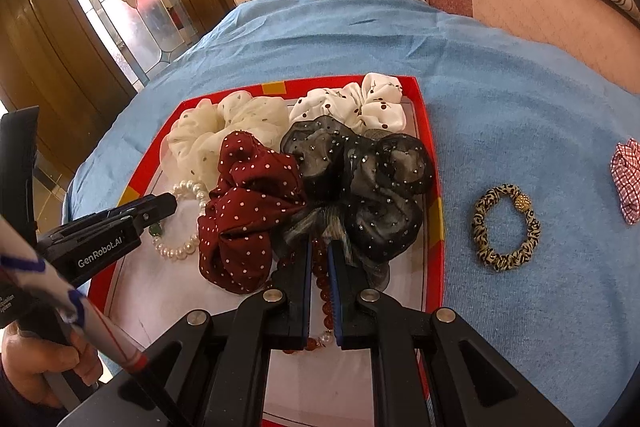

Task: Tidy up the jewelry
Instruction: 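Lower both bracelets into the box and open both grippers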

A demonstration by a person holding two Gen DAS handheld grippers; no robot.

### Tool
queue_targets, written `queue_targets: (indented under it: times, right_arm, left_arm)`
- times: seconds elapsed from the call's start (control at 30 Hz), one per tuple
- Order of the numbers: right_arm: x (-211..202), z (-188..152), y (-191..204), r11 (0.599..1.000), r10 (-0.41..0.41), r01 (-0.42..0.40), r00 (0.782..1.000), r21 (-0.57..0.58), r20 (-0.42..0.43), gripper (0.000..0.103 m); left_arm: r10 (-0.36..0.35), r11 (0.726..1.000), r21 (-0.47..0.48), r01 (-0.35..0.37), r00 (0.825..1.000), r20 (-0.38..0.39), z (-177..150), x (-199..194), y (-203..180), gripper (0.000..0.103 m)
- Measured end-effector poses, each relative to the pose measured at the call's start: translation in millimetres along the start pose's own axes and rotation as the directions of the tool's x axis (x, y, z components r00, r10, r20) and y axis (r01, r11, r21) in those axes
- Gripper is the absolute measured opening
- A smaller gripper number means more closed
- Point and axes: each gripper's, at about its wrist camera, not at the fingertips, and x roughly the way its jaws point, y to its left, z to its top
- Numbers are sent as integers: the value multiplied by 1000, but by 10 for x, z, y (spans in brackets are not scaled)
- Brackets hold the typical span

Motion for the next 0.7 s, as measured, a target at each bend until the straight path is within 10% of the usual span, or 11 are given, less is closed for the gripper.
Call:
queue_targets:
  times: [0.7]
  right_arm:
    - [-397,104,-138,1000,11,-11,999,19,33,10]
  left_arm:
    - [-38,999,20,36,995,90,98,-288,-197,24]
